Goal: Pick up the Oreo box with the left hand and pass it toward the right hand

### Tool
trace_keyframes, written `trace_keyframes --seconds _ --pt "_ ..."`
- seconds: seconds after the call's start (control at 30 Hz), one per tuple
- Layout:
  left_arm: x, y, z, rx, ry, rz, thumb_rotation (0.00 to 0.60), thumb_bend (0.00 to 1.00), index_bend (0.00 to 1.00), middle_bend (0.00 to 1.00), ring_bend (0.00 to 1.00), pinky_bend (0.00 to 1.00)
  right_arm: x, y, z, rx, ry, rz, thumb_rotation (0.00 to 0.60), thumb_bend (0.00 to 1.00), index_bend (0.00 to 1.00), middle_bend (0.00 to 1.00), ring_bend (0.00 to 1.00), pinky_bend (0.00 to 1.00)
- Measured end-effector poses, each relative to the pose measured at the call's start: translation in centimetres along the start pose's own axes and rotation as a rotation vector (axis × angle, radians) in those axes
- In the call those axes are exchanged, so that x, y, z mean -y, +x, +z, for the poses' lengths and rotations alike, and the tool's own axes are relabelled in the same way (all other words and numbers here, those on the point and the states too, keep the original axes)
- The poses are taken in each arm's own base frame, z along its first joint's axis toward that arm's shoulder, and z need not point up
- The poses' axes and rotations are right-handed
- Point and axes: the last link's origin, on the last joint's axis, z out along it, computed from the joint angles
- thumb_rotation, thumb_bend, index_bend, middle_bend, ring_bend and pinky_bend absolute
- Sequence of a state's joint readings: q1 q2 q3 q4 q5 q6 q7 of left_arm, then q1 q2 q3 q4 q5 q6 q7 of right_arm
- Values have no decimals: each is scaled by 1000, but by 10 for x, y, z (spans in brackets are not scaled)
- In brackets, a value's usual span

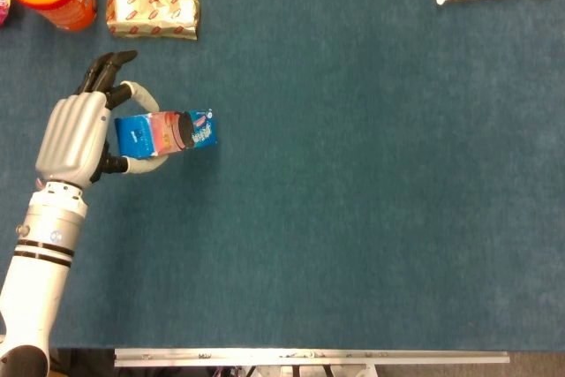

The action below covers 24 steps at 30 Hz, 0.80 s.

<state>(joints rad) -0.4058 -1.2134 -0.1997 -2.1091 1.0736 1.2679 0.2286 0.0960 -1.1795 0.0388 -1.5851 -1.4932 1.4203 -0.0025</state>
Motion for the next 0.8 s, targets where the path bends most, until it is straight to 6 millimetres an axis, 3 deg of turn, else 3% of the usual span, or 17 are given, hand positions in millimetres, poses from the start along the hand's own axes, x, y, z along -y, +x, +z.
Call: trace_keyframes --seconds 0.43,0.8 --pt "-17 -4 0 16 -30 -19 600 243 848 116 70 270 11 5 0 -26 27 41 600 180 367 302 312 449" --pt "-42 -14 0 55 -99 -36 600 244 849 118 70 273 43 2 11 -33 124 114 600 119 288 270 285 449"
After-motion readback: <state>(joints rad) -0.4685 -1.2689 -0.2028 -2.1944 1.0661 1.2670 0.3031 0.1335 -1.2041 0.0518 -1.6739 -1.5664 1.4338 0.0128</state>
